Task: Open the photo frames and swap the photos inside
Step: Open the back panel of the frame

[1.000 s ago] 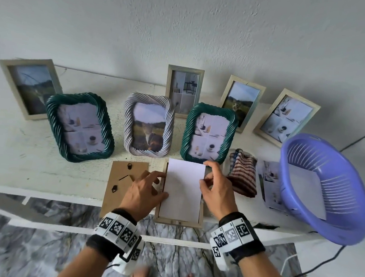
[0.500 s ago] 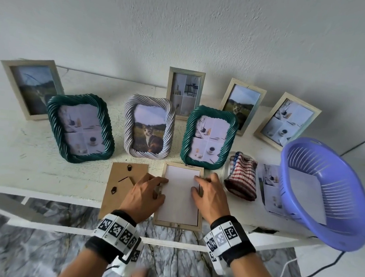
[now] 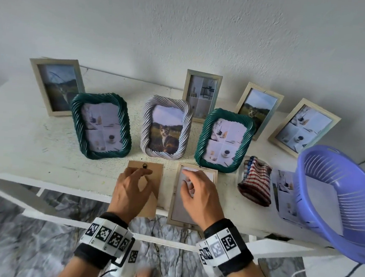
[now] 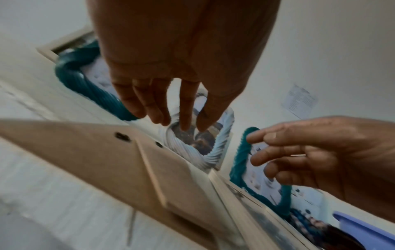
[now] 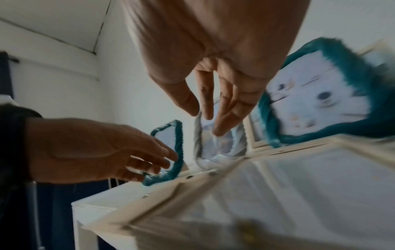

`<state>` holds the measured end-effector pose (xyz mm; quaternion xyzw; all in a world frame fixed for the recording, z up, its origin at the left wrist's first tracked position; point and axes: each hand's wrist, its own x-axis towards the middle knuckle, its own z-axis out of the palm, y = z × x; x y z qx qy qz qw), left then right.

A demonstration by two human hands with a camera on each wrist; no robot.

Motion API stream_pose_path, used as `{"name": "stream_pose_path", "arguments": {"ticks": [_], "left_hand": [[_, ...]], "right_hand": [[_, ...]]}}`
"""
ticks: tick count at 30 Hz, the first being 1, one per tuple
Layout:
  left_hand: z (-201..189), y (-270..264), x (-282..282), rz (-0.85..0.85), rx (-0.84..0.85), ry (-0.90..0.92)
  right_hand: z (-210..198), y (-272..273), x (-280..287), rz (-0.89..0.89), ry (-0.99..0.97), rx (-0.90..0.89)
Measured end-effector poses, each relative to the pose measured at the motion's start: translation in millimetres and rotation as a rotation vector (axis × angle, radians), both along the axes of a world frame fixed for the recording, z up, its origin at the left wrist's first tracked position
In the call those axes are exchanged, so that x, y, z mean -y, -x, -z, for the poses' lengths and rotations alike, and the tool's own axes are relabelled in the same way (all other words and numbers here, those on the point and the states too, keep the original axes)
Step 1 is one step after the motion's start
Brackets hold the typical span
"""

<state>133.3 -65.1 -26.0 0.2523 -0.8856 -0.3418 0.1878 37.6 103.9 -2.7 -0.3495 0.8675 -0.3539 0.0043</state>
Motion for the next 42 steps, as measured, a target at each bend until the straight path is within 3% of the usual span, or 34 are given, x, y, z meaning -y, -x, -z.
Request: {"name": "stream_pose_path", "arguments": {"ticks": [3,6,12,20,27,33,38,42], "left_hand": [[8,-14,16,-0.142,0.112,0.009],[13,-25,25,-0.191,0.204,-0.064],[14,-30,29,-0.186,0.154,-0.092],[6,-30,34,-0.160,0.143,-0.190],[-12,-37,34,-0.202,-0.020,-0.481],[-22,-11,3,-0.086,-0.074,-0.697],[-22,12,-27,0.073,-0.029,-0.632],[-10,23,-30,0.129,0.062,-0.455]], "right_hand": [[-2,-17,32,-0.105,0.011,0.135],[0,-30,59,-0.108,-0.111,0.318],[12,-38,88,-0.094,-0.261,0.252],[13,-39,93,0.036,-0.217,0.281],[-6,-28,64,0.175,0.102,0.278],[-10,-4,13,0.326,0.382,0.429],[-2,8,-35,0.363,0.405,0.421],[7,19,-59,0.353,0.407,0.403]]}}
